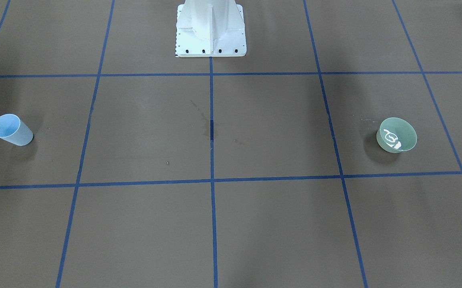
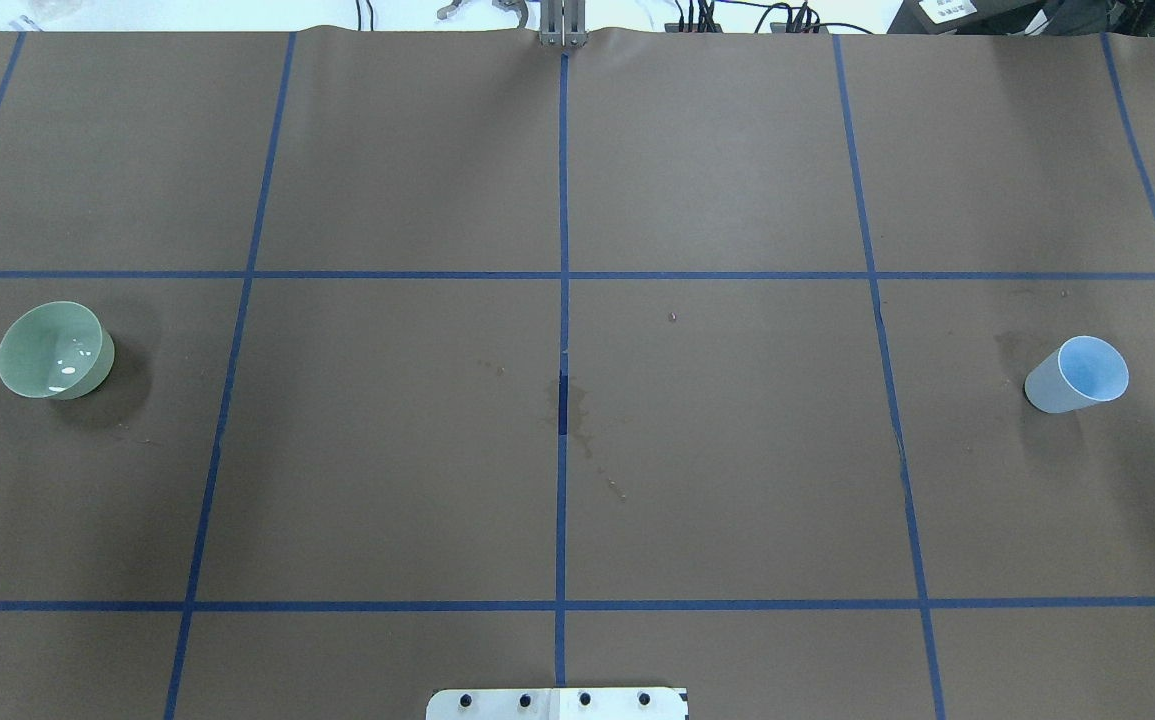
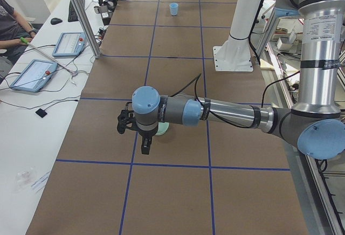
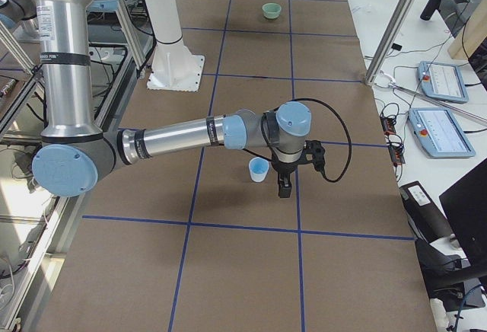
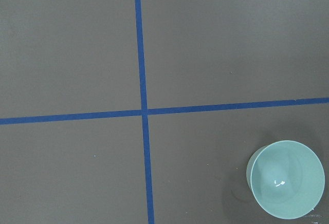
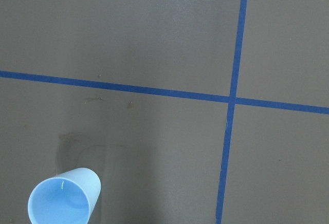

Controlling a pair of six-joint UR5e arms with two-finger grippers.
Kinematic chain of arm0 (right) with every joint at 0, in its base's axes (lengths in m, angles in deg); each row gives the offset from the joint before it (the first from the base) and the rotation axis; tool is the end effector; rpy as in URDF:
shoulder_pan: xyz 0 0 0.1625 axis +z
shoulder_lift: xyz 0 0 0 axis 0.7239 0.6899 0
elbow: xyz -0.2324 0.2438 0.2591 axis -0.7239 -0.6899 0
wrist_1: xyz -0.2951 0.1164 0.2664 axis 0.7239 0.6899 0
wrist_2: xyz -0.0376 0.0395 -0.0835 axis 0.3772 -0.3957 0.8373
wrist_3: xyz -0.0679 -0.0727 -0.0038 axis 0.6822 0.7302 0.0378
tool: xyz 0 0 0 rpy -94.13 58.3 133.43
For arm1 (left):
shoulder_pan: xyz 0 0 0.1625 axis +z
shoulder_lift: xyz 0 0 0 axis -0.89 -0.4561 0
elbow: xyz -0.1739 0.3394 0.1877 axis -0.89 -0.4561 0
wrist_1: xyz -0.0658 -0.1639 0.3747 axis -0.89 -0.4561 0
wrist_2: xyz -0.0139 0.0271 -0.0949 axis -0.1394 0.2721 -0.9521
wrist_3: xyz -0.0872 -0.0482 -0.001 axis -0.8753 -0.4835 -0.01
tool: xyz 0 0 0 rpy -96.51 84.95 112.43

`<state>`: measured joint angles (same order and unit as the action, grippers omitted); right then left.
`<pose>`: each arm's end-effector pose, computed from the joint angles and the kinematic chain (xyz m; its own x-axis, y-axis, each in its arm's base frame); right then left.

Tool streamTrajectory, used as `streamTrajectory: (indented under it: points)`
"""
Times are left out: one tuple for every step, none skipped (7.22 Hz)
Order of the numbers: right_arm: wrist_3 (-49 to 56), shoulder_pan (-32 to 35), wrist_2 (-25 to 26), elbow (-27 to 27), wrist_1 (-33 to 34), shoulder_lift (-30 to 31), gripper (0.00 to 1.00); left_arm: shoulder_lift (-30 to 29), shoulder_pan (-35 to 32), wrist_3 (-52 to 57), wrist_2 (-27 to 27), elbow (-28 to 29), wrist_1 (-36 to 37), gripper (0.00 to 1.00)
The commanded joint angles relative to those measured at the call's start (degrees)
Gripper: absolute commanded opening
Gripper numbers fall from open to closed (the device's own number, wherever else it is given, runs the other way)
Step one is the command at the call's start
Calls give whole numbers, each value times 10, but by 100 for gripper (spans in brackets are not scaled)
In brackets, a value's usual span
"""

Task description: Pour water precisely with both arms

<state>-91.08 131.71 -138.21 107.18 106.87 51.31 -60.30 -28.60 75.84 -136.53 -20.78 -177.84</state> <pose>0.0232 -0.5004 0.5594 0.7111 -0.0854 0.6979 0.0496 0.9962 0.0714 -0.0707 -0.4673 0.5844 0.6651 0.0465 -0.7453 0.0414 0.9942 0.0991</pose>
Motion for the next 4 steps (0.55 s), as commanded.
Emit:
streamTrajectory:
  points:
    - [1,14,-1,5,10,6,99,27,2,1,9,-26,3,100]
    - [1,14,-1,10,10,2,99,26,1,1,10,-33,1,100]
    - [1,9,5,1,11,-5,99,22,5,1,18,-26,1,100]
    - [-1,11,0,7,10,-5,99,27,5,-1,18,-36,2,100]
